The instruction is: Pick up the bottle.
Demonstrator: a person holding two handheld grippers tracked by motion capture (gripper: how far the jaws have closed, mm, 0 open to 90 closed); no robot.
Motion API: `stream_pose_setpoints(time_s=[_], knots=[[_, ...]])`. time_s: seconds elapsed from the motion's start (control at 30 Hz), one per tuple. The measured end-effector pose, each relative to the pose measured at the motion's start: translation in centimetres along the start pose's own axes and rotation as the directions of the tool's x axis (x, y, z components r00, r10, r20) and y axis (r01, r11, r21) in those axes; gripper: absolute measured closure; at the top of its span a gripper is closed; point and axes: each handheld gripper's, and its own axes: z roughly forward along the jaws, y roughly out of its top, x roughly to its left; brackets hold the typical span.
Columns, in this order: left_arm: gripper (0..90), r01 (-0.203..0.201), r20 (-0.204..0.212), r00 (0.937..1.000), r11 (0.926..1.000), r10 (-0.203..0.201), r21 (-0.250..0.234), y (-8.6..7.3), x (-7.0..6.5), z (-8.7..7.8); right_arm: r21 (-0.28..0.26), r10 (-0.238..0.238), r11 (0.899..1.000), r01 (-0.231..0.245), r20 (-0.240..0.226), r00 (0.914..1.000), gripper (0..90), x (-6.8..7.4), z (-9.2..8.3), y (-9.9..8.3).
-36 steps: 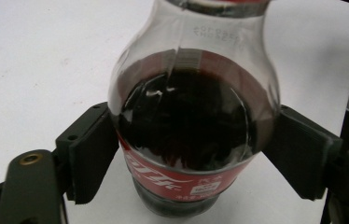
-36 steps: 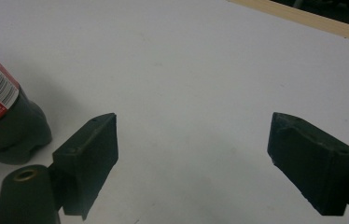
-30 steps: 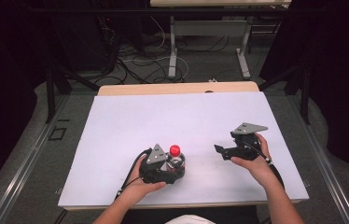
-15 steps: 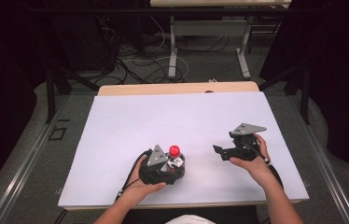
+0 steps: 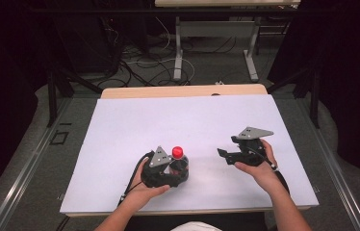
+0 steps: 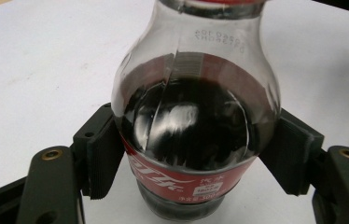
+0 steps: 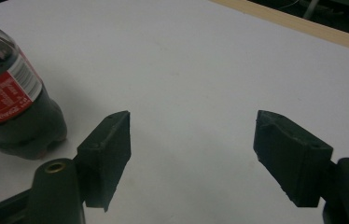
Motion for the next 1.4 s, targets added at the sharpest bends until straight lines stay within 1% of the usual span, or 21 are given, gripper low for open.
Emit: stream_pose_setpoints(time_s=[0.07, 0.13, 0.2, 0.23, 0.27, 0.3, 0.33, 0.4, 0.43, 0.6, 0.63, 0.7, 0.8, 0.87, 1.0, 1.07, 1.17, 1.27, 1.3, 1.33, 1.4], knots=[[29.4, 0.001, 0.003, 1.0, 0.9999, -0.001, 0.017, 0.3, 0.2, -0.1, 0.002, 0.009, 1.0, -0.009, -0.006, 0.9999, 30.3, 0.1, -0.1, 0.3], [29.4, -0.003, -0.006, 1.0, 0.9999, 0.003, 0.014, 0.6, 0.3, 0.0, 0.012, 0.012, 1.0, -0.012, -0.031, 0.9995, 31.4, 0.2, 0.0, 0.7], [29.4, 0.002, -0.011, 0.9999, 0.9998, -0.002, 0.018, 1.0, 0.4, 0.0, 0.008, 0.001, 1.0, 0.0, -0.031, 0.9995, 31.5, 0.4, 0.0, 1.1], [29.4, 0.004, 0.0, 1.0, 0.9996, -0.004, 0.028, 1.2, 0.5, 0.0, 0.008, -0.005, 1.0, 0.005, -0.037, 0.9993, 31.9, 0.4, 0.0, 1.3], [29.4, 0.0, -0.01, 1.0, 0.9999, 0.0, 0.017, 1.4, 0.5, 0.1, 0.008, -0.013, 1.0, 0.014, -0.048, 0.9988, 31.9, 0.5, 0.1, 1.4], [29.4, -0.006, -0.012, 0.9999, 0.9997, 0.007, 0.024, 1.6, 0.6, 0.2, -0.003, -0.023, 1.0, 0.023, -0.052, 0.9983, 31.9, 0.6, 0.1, 1.6], [29.4, -0.001, -0.009, 1.0, 0.9998, 0.001, 0.019, 1.7, 0.6, 0.3, -0.004, -0.019, 1.0, 0.019, -0.062, 0.9979, 31.9, 0.7, 0.2, 1.8], [29.4, 0.008, -0.008, 0.9999, 0.9997, -0.008, 0.022, 2.0, 0.7, 0.4, -0.005, -0.044, 0.999, 0.043, -0.074, 0.9963, 33.3, 0.7, 0.3, 2.3], [29.4, -0.002, -0.015, 0.9999, 0.9998, 0.002, 0.019, 2.2, 0.9, 0.5, -0.01, -0.04, 0.999, 0.04, -0.075, 0.9963, 33.7, 0.8, 0.4, 2.4], [29.4, 0.002, -0.021, 0.9998, 0.9998, -0.002, 0.018, 2.8, 1.2, 0.8, -0.033, -0.049, 0.998, 0.046, -0.115, 0.9921, 33.8, 1.4, 0.8, 3.5], [29.5, 0.013, -0.019, 0.9997, 0.9996, -0.012, 0.026, 2.9, 1.2, 0.8, -0.039, -0.054, 0.998, 0.05, -0.126, 0.9905, 33.7, 1.5, 0.9, 3.7], [29.4, 0.002, -0.023, 0.9997, 0.9998, -0.002, 0.019, 3.0, 1.4, 0.9, -0.042, -0.084, 0.996, 0.079, -0.138, 0.9869, 33.8, 1.8, 1.0, 4.2], [29.4, 0.006, -0.017, 0.9998, 0.9996, -0.006, 0.029, 3.2, 1.6, 0.9, -0.037, -0.093, 0.995, 0.088, -0.169, 0.9812, 35.2, 2.2, 1.1, 5.0], [29.4, -0.002, -0.03, 0.9995, 0.9998, 0.002, 0.021, 3.3, 1.8, 1.1, -0.032, -0.101, 0.995, 0.097, -0.186, 0.9773, 36.7, 2.5, 1.1, 5.6], [29.4, 0.013, -0.035, 0.9993, 0.9997, -0.013, 0.02, 3.4, 2.0, 1.2, -0.021, -0.108, 0.994, 0.106, -0.225, 0.9684, 37.1, 3.1, 1.0, 6.8], [29.5, 0.004, -0.04, 0.9992, 0.9996, -0.003, 0.029, 3.5, 2.2, 1.2, -0.02, -0.113, 0.994, 0.111, -0.233, 0.9659, 37.1, 3.3, 0.8, 7.4], [29.5, 0.011, -0.04, 0.9992, 0.9997, -0.01, 0.022, 3.5, 2.3, 1.4, -0.037, -0.124, 0.992, 0.119, -0.255, 0.959, 37.3, 3.8, 0.7, 8.3], [29.5, 0.006, -0.039, 0.9992, 0.9996, -0.005, 0.027, 3.6, 2.4, 1.6, -0.064, -0.154, 0.988, 0.142, -0.266, 0.9517, 37.7, 4.4, 0.8, 8.9], [29.5, 0.011, -0.036, 0.9993, 0.9995, -0.01, 0.029, 3.5, 2.3, 1.6, -0.07, -0.153, 0.988, 0.139, -0.265, 0.952, 38.9, 4.6, 0.8, 9.1], [29.5, 0.006, -0.035, 0.9994, 0.9993, -0.004, 0.036, 3.6, 2.3, 1.7, -0.076, -0.155, 0.987, 0.14, -0.272, 0.9497, 41.9, 4.8, 0.9, 9.3], [29.5, 0.002, -0.034, 0.9994, 0.9994, -0.001, 0.034, 3.6, 2.3, 1.9, -0.076, -0.154, 0.988, 0.137, -0.292, 0.944, 42.9, 5.1, 1.2, 9.6]])
